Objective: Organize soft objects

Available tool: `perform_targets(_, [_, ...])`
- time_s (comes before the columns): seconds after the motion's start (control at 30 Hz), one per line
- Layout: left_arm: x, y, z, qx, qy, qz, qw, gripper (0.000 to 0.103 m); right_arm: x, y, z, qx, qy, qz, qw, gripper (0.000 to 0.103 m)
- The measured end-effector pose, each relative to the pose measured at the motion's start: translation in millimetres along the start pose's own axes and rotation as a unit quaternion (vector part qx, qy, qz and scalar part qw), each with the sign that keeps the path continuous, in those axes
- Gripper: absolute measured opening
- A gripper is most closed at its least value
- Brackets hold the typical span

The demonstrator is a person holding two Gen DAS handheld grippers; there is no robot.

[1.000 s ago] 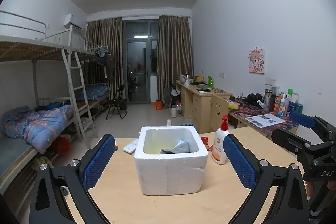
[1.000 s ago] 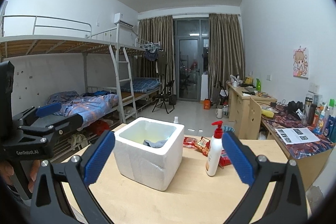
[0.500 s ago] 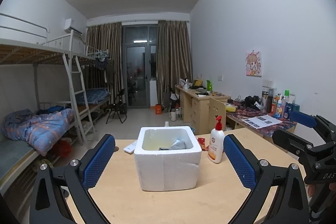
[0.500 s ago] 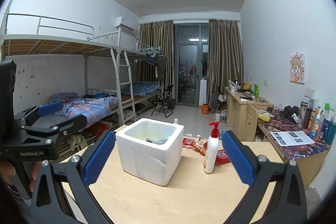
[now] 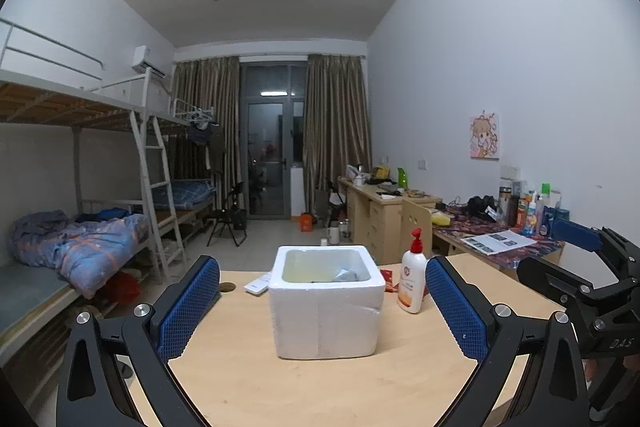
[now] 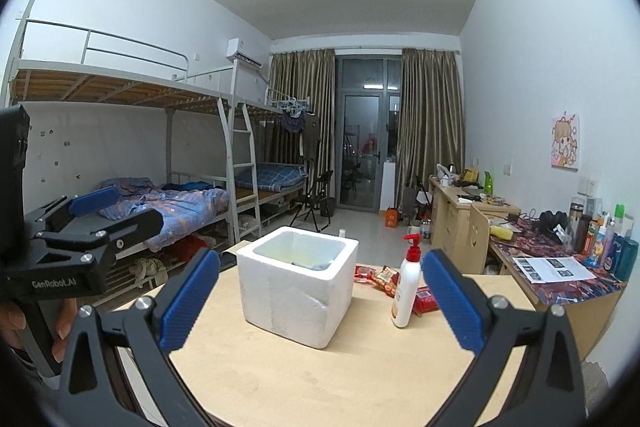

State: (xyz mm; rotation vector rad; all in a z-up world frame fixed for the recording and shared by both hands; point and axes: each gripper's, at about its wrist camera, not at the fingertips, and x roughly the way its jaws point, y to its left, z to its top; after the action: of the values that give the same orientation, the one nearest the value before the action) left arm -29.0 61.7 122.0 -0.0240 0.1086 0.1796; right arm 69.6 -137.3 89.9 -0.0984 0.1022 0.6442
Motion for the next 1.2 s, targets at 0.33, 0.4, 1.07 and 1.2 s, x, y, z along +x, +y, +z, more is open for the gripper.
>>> perform_targets(0.33, [-17,10,-30,-0.009,-0.018,0.009,0.9998,0.103,-3,9,-24,0.001,-0.003,0.015,1.0,0.103])
perform_targets(0.4, [-20,11,-35,-0.011,-0.021,0.016,0.9996,0.103,-5,10,-28,0.001,-0.004,0.011,1.0,0.103])
perform_targets(1.07, [-23,7,-75,-0.011,-0.015,0.022,0.9996,0.103,-17,12,-63,0.011,-0.013,0.013,1.0,0.103])
perform_targets(1.2, [-21,9,-87,-0.016,-0.013,0.027,0.9994,0.103,-19,11,-73,0.02,-0.012,0.018,1.0,0.103])
